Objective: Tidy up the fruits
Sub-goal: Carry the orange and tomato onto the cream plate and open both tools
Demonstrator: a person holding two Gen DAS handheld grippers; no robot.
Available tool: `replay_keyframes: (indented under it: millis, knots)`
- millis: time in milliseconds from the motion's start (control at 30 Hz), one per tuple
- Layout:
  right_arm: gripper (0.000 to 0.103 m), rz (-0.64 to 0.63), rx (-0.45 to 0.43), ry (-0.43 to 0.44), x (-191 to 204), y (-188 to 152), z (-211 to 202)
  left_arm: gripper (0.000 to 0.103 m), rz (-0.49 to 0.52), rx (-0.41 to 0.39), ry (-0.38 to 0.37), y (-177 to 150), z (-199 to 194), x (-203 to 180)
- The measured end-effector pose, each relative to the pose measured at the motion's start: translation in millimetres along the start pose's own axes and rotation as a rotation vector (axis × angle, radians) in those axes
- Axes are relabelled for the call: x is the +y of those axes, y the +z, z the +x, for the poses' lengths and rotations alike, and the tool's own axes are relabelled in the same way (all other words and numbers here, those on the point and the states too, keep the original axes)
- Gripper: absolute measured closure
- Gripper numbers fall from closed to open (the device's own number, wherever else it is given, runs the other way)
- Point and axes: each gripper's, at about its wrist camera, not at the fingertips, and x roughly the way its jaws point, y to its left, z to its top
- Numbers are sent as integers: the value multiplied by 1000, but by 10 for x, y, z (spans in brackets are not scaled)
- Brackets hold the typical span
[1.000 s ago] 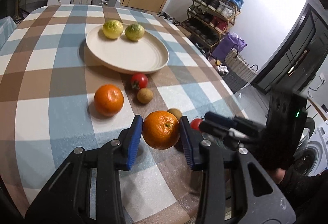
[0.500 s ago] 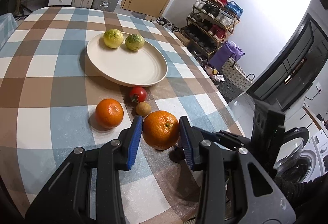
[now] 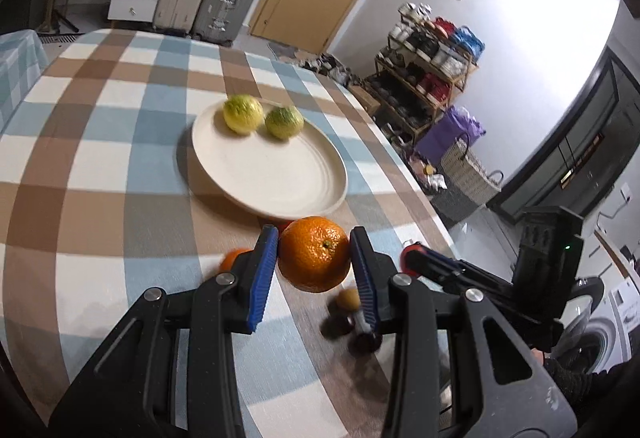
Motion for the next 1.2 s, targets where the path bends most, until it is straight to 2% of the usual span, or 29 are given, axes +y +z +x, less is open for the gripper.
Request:
replay_keyframes:
  millis: [267, 400, 700, 1200]
  knots:
    - [72, 7, -48, 43, 57, 493, 87, 69, -12, -27, 26, 350, 101, 117]
    - [72, 17, -60, 69, 130, 605, 125, 69, -15, -33, 33, 522, 166, 162]
    - [72, -1, -47, 112, 231, 891, 382, 69, -8, -7, 54, 822, 481, 297]
    - [72, 26, 48, 160, 244, 1166, 1036, 69, -17, 29, 81, 1119, 975, 609]
